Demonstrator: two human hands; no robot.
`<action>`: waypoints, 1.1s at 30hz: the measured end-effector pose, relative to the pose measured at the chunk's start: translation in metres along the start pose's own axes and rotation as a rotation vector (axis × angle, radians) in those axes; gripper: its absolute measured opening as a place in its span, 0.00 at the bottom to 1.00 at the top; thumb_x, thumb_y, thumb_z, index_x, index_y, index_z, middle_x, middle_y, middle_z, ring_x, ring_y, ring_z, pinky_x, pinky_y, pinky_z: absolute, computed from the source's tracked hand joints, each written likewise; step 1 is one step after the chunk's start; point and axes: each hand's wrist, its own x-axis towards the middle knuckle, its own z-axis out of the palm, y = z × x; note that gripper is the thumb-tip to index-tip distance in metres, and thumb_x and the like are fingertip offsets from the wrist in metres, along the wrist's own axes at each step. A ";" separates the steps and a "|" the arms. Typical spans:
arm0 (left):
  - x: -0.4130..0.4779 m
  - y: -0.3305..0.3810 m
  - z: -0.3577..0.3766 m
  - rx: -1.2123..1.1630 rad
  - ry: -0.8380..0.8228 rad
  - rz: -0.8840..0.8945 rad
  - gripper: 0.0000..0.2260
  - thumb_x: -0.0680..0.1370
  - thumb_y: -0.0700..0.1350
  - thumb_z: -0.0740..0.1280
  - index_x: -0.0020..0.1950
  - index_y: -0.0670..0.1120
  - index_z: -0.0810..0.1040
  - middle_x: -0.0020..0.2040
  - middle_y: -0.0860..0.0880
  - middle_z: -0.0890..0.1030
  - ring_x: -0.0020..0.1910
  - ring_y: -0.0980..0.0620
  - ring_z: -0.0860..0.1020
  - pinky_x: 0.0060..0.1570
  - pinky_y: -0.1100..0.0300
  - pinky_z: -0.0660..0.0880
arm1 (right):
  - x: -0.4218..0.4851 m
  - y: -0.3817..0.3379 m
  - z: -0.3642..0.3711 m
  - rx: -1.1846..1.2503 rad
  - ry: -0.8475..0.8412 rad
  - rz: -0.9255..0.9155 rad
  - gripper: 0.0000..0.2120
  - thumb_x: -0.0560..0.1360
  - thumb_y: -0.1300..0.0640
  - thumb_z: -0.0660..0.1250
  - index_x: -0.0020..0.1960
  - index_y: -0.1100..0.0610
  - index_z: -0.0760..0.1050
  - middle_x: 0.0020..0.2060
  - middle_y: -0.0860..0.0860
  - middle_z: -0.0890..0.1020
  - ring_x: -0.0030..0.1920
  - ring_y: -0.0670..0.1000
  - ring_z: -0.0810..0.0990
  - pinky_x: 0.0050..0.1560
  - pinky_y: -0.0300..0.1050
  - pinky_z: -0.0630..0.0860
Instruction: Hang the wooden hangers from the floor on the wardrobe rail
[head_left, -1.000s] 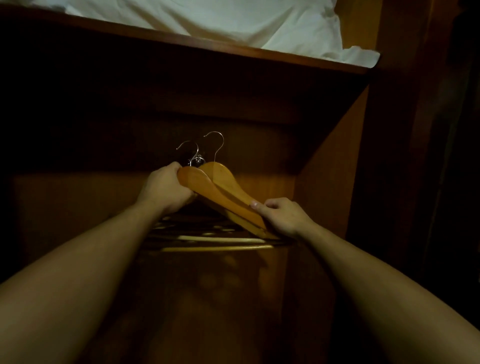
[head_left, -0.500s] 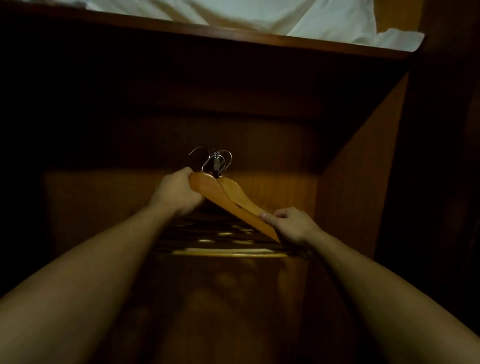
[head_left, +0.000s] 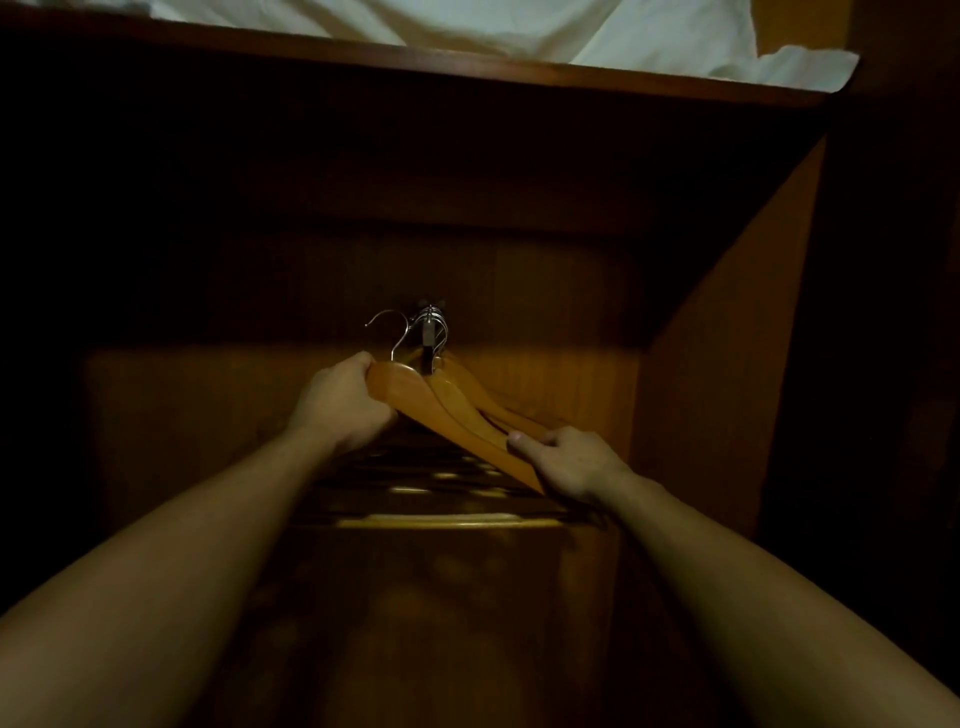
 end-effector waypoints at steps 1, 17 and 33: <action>0.000 0.000 0.001 -0.003 -0.001 0.001 0.14 0.72 0.39 0.74 0.48 0.53 0.73 0.41 0.49 0.80 0.37 0.50 0.79 0.34 0.58 0.72 | 0.000 0.000 0.001 0.011 -0.003 0.002 0.29 0.75 0.26 0.52 0.46 0.47 0.81 0.41 0.49 0.82 0.43 0.50 0.80 0.38 0.45 0.72; 0.007 0.020 0.011 0.060 0.082 0.108 0.19 0.71 0.46 0.76 0.56 0.55 0.69 0.43 0.54 0.76 0.40 0.54 0.77 0.38 0.56 0.72 | -0.004 -0.047 0.007 -0.241 0.210 -0.522 0.17 0.80 0.34 0.49 0.49 0.45 0.65 0.34 0.45 0.75 0.33 0.46 0.74 0.31 0.44 0.62; 0.000 0.001 0.054 0.379 0.232 0.193 0.25 0.71 0.54 0.75 0.62 0.51 0.69 0.56 0.51 0.75 0.53 0.51 0.75 0.47 0.56 0.71 | 0.015 -0.014 0.037 -0.309 0.240 -0.484 0.24 0.79 0.32 0.42 0.57 0.47 0.66 0.33 0.42 0.72 0.33 0.42 0.71 0.32 0.44 0.68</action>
